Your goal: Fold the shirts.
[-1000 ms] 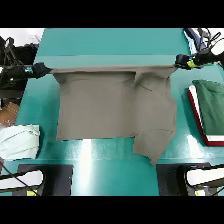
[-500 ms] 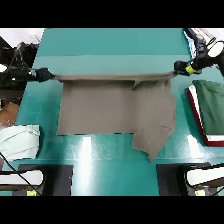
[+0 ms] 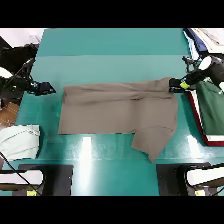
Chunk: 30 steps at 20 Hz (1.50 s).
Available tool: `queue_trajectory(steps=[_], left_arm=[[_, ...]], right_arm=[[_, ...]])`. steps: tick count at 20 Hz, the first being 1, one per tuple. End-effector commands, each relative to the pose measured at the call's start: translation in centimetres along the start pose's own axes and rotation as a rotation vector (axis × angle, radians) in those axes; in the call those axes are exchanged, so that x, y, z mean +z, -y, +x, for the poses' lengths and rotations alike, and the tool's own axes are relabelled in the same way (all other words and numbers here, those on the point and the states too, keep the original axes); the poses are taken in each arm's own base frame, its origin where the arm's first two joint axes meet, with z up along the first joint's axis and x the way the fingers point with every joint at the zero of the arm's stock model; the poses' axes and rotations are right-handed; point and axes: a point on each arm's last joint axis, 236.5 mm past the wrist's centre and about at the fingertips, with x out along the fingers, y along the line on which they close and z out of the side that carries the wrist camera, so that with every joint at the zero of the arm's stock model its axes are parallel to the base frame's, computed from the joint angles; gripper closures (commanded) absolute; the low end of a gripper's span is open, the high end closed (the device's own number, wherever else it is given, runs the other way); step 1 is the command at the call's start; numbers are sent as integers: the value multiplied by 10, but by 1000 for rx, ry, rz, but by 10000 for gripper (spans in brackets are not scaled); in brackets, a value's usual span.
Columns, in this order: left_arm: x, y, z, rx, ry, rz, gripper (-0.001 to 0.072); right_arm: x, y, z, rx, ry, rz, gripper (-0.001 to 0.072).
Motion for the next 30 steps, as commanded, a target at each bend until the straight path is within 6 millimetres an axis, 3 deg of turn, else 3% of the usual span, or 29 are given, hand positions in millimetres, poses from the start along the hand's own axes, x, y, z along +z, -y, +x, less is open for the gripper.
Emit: queue_trajectory(steps=[1, 5, 10, 12, 14, 17, 21, 24, 28, 30], left_arm=[[-7, 2, 3, -11, -23, -43, 282], [-37, 7, -10, -48, -161, -49, 283], [-86, 10, -35, -127, -334, -114, 282], [-104, 11, -38, -110, -311, -137, 282], [-135, 18, -36, -109, -328, -159, 282], [-184, 26, -24, -120, -382, -213, 282], [-224, 30, -9, -136, -438, -276, 282], [-232, 30, -2, -135, -436, -299, 282], [-214, 39, 3, -178, -365, -342, 287], [-210, 41, 3, -187, -350, -350, 611]], right_arm=[[-5, -22, 2, 90, -18, 33, 384], [-19, -33, -22, 123, -77, -42, 384], [-19, -46, -89, 130, 51, -120, 385], [-14, -50, -113, 130, 128, -139, 385], [-13, -54, -130, 131, 179, -148, 385], [-14, -56, -142, 133, 207, -156, 385], [-21, -57, -143, 135, 180, -159, 385], [-27, -56, -142, 135, 156, -160, 385], [-37, -56, -141, 136, 114, -164, 385], [-45, -55, -141, 136, 81, -166, 385]])
